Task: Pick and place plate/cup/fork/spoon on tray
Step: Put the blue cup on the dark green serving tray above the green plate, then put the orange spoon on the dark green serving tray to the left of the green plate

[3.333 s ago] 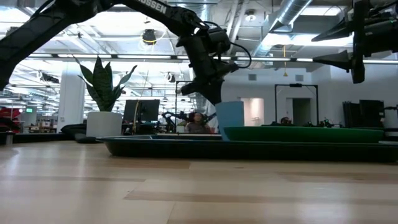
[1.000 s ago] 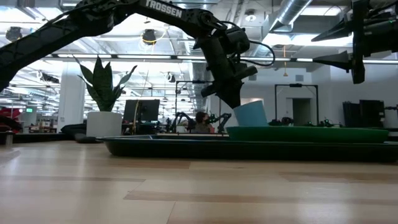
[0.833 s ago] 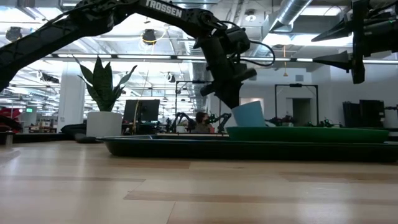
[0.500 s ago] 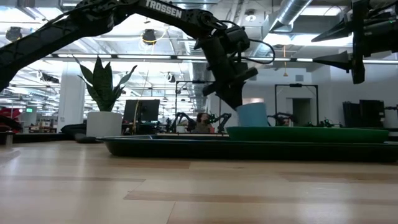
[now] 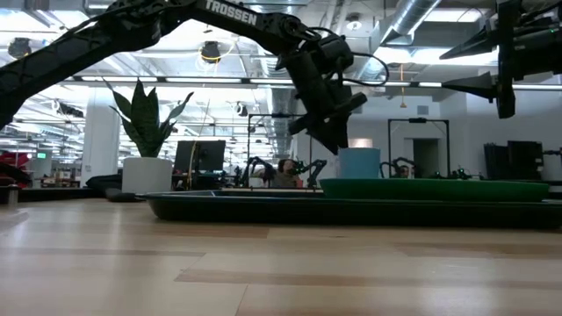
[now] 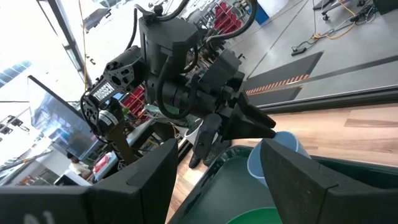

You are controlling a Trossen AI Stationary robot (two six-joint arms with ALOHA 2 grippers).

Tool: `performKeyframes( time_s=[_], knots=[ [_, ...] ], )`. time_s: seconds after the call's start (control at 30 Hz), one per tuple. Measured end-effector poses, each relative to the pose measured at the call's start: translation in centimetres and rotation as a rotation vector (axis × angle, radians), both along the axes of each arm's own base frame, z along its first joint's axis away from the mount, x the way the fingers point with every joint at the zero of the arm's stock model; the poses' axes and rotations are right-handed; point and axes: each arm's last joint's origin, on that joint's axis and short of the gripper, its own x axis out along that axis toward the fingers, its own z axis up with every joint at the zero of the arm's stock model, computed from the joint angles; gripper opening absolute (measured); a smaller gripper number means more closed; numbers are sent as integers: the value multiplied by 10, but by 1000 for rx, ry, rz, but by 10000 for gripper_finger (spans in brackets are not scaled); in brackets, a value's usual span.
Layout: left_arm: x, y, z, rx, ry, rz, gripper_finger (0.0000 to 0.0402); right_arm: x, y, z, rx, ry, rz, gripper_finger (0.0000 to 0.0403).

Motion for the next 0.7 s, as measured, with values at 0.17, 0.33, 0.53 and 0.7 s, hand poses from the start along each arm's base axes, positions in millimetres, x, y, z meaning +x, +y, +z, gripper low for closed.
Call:
performKeyframes(
  time_s=[0.17, 0.33, 0.53, 0.7],
  knots=[
    [-1, 3, 10, 9, -18, 6, 113, 0, 0, 0, 0, 0, 0, 255],
    [-11, 9, 33, 43, -44, 28, 128, 0, 0, 0, 0, 0, 0, 255],
    [-47, 0, 85, -72, -56, -49, 124, 0, 0, -1, -1, 6, 10, 255],
    [-71, -48, 116, -140, 37, -186, 68, 2, 3, -10, 7, 90, 119, 255]
  ],
)
